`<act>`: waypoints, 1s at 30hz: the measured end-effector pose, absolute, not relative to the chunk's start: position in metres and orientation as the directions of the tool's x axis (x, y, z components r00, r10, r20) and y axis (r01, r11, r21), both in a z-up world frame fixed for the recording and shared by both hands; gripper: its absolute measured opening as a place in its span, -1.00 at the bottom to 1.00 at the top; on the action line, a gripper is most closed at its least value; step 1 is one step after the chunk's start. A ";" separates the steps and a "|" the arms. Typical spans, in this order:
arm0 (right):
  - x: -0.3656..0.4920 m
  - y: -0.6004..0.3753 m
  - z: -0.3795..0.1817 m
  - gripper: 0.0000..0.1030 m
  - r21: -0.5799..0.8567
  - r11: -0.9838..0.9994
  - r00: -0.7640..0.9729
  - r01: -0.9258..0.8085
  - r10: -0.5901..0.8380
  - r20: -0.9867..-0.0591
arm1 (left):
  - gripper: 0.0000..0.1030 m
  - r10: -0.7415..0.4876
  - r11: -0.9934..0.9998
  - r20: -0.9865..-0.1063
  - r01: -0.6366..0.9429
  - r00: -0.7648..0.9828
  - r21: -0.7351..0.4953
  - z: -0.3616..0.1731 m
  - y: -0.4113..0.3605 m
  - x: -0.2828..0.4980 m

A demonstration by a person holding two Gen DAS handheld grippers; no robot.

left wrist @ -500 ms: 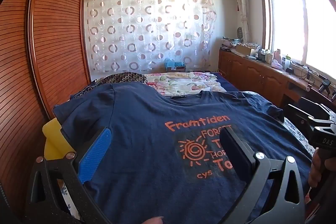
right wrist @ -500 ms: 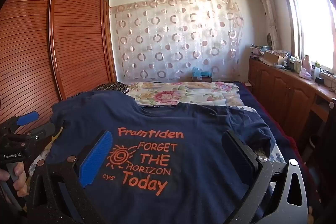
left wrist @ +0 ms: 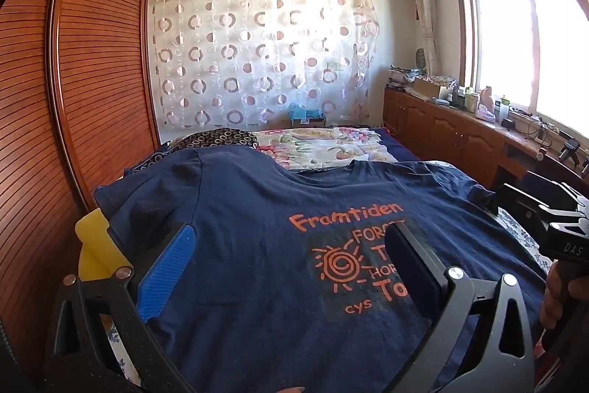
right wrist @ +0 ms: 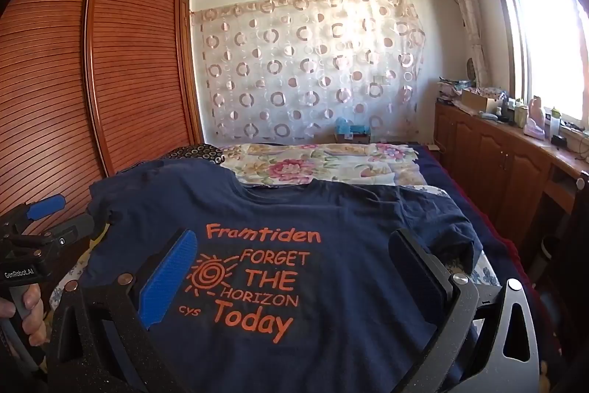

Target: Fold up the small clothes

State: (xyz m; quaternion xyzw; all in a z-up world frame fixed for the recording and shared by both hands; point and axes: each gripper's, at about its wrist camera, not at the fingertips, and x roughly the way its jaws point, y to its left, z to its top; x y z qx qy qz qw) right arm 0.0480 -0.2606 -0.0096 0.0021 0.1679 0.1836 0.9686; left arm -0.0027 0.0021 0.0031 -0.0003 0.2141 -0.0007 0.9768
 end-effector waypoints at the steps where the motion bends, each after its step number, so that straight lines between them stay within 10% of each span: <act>1: 0.048 -0.260 -0.010 1.00 0.066 0.932 0.876 -0.355 0.357 -0.325 | 1.00 -0.001 1.000 -0.418 0.002 0.909 0.000 0.004 0.002 -0.003; 30: 0.048 -0.258 -0.009 1.00 0.059 0.933 0.877 -0.354 0.354 -0.326 | 1.00 0.001 1.000 -0.410 -0.001 0.912 -0.001 0.014 0.005 -0.005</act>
